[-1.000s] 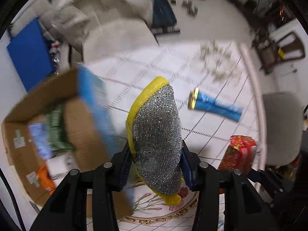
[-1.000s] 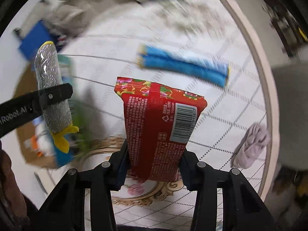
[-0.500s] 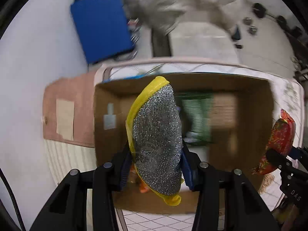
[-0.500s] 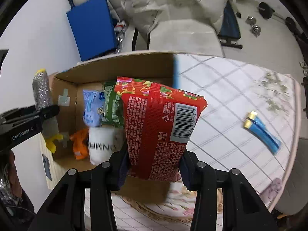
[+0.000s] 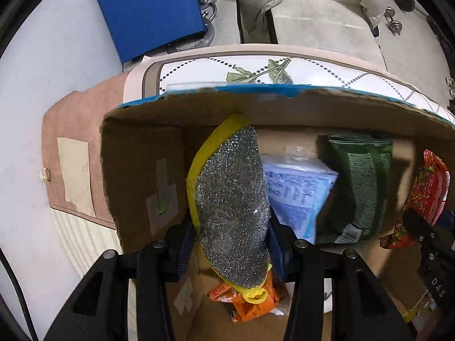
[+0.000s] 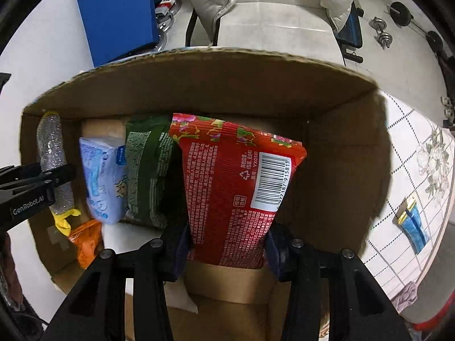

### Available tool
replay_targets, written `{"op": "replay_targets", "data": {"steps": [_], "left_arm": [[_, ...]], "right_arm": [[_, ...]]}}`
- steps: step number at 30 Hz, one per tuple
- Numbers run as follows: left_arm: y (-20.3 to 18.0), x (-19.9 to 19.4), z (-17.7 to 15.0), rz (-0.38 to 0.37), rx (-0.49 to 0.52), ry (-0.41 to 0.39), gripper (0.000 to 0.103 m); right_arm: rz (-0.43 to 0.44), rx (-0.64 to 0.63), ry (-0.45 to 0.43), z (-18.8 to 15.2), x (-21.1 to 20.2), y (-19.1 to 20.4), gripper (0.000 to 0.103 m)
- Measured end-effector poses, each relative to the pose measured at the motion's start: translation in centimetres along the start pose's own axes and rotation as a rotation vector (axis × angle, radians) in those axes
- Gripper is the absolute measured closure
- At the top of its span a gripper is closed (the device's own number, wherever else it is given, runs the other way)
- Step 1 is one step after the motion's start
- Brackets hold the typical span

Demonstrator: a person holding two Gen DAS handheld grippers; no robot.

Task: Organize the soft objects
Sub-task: 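Place the sponge and red bag into the box and open both tools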

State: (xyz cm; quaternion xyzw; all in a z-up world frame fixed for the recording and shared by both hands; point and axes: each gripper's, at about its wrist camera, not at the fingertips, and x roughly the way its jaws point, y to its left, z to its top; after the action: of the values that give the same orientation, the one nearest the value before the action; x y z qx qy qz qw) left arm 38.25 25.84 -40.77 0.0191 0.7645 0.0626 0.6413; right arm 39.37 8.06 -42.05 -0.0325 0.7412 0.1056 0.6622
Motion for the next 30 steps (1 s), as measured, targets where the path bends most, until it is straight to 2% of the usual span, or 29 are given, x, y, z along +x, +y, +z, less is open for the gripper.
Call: {"op": "replay_targets", "data": {"steps": [4,6,8,10,11,12,13,16,19,30], "left_arm": [[0.2,0.6,0.4,0.012,0.012,0.017,0.058],[0.7,0.5,0.4,-0.021,-0.013,0.02,0.056],[1.2,-0.2,0.3,-0.022,-0.04,-0.003,0.049],[1.4,-1.2,0.1,-0.043,-0.058,-0.031,0.032],[1.5,-1.7,0.0,-0.072,-0.069,-0.04,0.03],[1.5,-2.1,-0.1,-0.085,-0.071,-0.048,0.03],[1.5,-2.6,-0.2,-0.087,-0.064,-0.059,0.028],[1.3,-4.2,-0.9,-0.097,-0.053,-0.096,0.011],[1.1,-5.7,-1.9,-0.102,-0.046,-0.131,0.002],[-0.3,-9.9,-9.1,-0.119,-0.057,-0.29,0.001]], "right_arm": [[-0.033,-0.014,0.021,0.6,0.9,0.6,0.055],[-0.07,-0.029,0.035,0.8,1.1,0.9,0.054],[-0.063,-0.023,0.046,0.9,1.1,0.9,0.046],[-0.017,-0.008,0.044,0.9,0.6,1.0,0.03],[-0.014,-0.011,0.039,0.8,0.3,1.2,0.025],[-0.02,-0.017,0.032,0.8,0.0,1.5,0.007],[-0.027,-0.022,0.02,0.7,-0.4,1.8,0.002],[-0.006,-0.007,0.011,0.3,-1.3,2.0,0.001],[-0.038,-0.009,-0.026,-0.3,-2.7,2.3,0.0],[-0.075,-0.021,-0.161,-6.6,-8.1,2.0,0.0]]}}
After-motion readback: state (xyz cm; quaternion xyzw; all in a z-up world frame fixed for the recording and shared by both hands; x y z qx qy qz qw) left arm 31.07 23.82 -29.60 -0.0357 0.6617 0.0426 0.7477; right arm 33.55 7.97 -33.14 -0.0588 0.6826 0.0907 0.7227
